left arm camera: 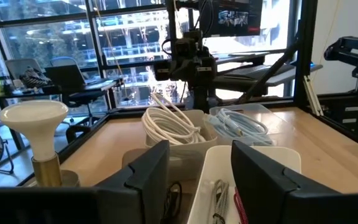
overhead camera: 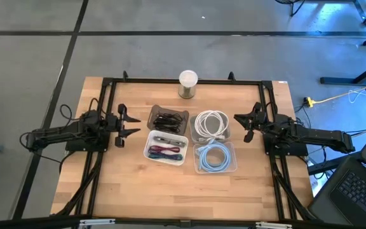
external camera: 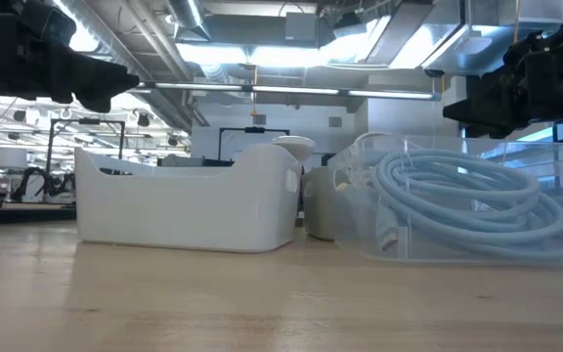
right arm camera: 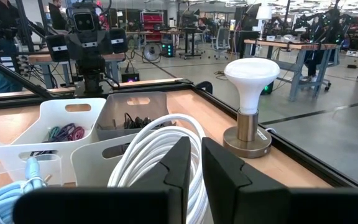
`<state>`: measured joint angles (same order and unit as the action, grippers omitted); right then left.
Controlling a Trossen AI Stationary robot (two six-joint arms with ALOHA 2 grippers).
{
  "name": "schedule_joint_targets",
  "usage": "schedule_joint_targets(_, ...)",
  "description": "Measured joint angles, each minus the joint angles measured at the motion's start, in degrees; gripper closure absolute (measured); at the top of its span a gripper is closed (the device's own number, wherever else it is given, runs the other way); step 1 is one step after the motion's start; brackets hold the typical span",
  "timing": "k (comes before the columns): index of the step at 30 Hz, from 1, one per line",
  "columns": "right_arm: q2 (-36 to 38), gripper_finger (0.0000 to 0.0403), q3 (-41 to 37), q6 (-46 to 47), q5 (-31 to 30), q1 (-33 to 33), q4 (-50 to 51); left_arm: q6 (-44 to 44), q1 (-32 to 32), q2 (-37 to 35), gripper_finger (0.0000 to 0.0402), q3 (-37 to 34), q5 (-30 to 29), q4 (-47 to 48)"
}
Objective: Pick & Place USB Port
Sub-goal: Return to Home Position
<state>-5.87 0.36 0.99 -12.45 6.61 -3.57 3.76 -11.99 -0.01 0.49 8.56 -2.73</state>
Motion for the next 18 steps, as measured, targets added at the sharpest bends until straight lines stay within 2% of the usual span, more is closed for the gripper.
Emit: schedule_joint_targets(18, 0.00, 0.0359, 0.00, 0.00, 0.00, 0.00, 0.00, 0.00, 0.00, 0.00, 0.0236, 0.00, 0.00, -0.02)
